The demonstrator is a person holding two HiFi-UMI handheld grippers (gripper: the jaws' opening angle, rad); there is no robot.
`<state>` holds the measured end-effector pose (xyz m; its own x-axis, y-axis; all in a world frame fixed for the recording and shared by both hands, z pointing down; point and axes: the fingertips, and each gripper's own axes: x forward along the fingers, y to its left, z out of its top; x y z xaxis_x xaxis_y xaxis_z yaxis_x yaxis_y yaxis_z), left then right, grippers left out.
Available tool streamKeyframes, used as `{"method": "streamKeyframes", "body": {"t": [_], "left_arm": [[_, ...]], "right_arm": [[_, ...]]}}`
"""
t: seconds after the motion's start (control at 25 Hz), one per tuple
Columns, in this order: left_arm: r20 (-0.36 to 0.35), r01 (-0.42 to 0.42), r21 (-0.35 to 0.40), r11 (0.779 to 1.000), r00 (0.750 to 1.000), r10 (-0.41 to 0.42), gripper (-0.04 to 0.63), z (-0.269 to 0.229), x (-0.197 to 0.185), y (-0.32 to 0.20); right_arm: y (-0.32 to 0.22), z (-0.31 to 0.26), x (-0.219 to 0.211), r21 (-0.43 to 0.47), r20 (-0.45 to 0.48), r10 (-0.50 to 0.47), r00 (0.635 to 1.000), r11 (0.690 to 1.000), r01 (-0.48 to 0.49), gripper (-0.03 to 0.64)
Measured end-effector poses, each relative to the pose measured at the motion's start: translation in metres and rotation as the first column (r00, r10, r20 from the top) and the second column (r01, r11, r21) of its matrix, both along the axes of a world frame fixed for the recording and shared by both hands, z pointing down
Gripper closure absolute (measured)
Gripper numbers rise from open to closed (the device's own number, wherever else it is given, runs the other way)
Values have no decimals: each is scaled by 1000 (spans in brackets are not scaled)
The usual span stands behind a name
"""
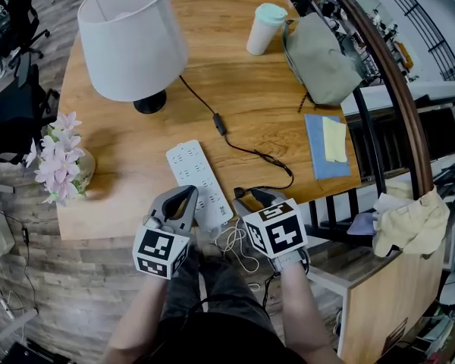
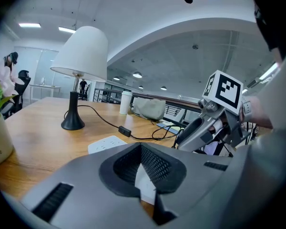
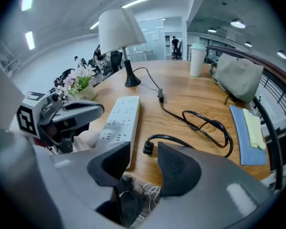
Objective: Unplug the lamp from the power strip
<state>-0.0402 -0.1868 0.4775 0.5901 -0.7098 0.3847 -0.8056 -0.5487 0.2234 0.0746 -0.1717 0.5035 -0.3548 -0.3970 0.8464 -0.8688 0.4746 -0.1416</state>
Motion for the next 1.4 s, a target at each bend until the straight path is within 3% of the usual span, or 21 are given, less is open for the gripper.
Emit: {"method": "streamKeyframes", "body": {"t": [0.16,0.32,0.4,0.44,0.52,0.72,0.92,1.4], "left_arm": [[-6,-3,9,1000,1000,3,598,-3,-5,1],[-9,8,20,1000,1000,-7,598,-7,-12,-1],[-16,19,18,1000,1000,-19,598,-9,-16,-2],[-20,23,18,1000,1000,-23,598,-10,-18,-1],[-25,29,31,999,999,-28,598,-15,-23,-2],[-34,68,74,995,997,-66,598,-26,-41,-7],[-40,97,98,990,995,-94,598,-35,-53,-7],[-120,154,163,975,984,-135,598,-73,-61,2]], "right_arm": [[5,-7,2,-74,-19,-62,998,995,61,440],[9,-17,-4,-91,-27,-125,992,988,122,446],[9,-22,-8,-79,-12,-137,990,988,136,521],[9,-25,-10,-65,3,-134,991,989,134,577],[5,-31,-13,-23,56,-115,992,993,116,609],[-5,-44,-25,123,192,-86,978,990,63,609],[-9,-68,-32,262,324,-92,942,965,5,609],[-13,-115,-24,441,388,-147,910,896,-43,609]]}}
